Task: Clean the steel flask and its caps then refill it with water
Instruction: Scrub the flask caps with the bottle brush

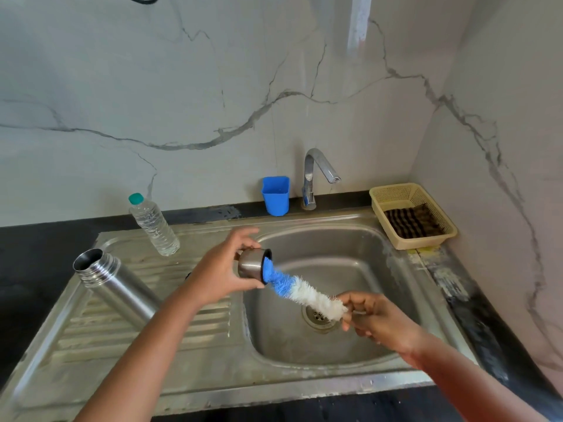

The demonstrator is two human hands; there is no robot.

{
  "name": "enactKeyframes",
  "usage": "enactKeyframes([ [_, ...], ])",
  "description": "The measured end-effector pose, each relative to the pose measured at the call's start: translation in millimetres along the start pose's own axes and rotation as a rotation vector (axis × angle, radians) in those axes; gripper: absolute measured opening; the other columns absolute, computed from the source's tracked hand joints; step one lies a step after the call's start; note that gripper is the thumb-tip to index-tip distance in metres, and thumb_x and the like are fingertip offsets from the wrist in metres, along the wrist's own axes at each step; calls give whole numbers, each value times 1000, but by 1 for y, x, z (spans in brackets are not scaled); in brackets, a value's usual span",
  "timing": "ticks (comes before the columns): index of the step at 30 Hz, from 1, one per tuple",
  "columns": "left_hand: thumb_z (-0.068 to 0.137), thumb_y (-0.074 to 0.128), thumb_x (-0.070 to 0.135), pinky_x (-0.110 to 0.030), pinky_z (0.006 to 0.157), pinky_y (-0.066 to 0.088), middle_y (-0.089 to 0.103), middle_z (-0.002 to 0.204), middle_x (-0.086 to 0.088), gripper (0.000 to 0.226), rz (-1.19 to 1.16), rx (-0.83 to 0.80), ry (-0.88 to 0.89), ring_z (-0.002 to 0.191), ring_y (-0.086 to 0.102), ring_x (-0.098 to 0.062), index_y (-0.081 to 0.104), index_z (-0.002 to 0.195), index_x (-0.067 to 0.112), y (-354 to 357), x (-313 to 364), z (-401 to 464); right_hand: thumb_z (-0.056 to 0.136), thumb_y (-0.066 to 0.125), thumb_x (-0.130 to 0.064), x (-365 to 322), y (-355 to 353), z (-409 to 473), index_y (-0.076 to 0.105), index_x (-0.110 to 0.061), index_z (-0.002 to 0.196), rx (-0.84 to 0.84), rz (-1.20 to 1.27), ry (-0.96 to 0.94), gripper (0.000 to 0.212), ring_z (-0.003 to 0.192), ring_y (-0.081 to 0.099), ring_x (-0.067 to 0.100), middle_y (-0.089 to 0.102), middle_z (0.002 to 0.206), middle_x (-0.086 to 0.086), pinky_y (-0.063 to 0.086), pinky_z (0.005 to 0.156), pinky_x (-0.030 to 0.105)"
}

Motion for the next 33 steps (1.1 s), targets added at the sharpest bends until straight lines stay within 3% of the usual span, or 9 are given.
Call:
enactKeyframes([
  [5,49,96,41,-34,76,58,73,112,-12,85,-868,112,-233,100,69,-24,53,117,14,-5,-10,-7,93,58,6,-23,-8,0,71,-27,114,7,-232,-266,42,84,66,7,71,98,11,52,76,22],
  [7,44,96,50,-35,71,55,74,97,-5,79,-922,147,-325,86,68,-19,63,107,15,-3,-11,-8,90,61,6,-28,-12,1,69,-35,118,117,-490,-417,50,94,68,7,72,107,-9,57,83,32],
  [10,37,92,63,-32,64,50,70,81,1,62,-867,124,-454,72,61,-14,73,81,24,3,-12,-8,83,67,6,-44,-22,-2,69,-42,114,295,-849,-566,58,89,67,-1,68,100,-27,57,65,25],
  [13,38,91,66,-30,57,54,70,75,-1,59,-846,42,-524,64,63,-14,72,73,22,16,-8,-12,75,66,12,-64,-28,-9,74,-37,105,509,-1138,-744,58,72,64,13,67,85,-17,49,48,33],
  [17,71,76,53,-30,56,56,72,85,-10,58,-928,-92,-725,68,66,-16,68,105,7,35,-2,-20,99,50,-3,-90,-11,-37,78,-24,105,704,-1405,-1142,36,71,65,25,73,92,-2,38,58,33],
  [20,75,72,51,-26,50,55,70,78,-7,52,-983,-144,-894,61,64,-13,68,109,12,44,-1,-24,100,53,-7,-90,1,-43,79,-20,100,762,-1534,-1292,29,71,68,24,75,94,4,36,64,33],
  [27,70,77,40,-33,58,57,74,82,-9,32,-963,125,-727,69,69,-19,69,90,15,25,-10,-16,82,42,-3,-42,-10,-3,70,-36,116,486,-1268,-714,54,63,63,18,62,83,-12,41,44,28],
  [30,67,80,32,-35,66,58,73,91,-8,30,-960,194,-613,78,70,-20,72,90,16,17,-12,-15,93,52,2,-23,-10,7,67,-40,117,97,-551,-283,51,67,60,7,64,76,-7,50,59,29],
  [33,68,86,37,-36,78,57,73,102,-3,44,-930,168,-511,92,67,-21,73,107,21,14,-14,-14,97,52,0,-12,-6,6,69,-18,116,-99,43,32,31,53,38,7,57,72,3,27,46,17],
])
Point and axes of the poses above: each hand's wrist, its own z-axis towards the middle knuckle, its own y-axis out of the palm, x = y × z, the point moved 4 cm from there along z, towards the middle knuckle
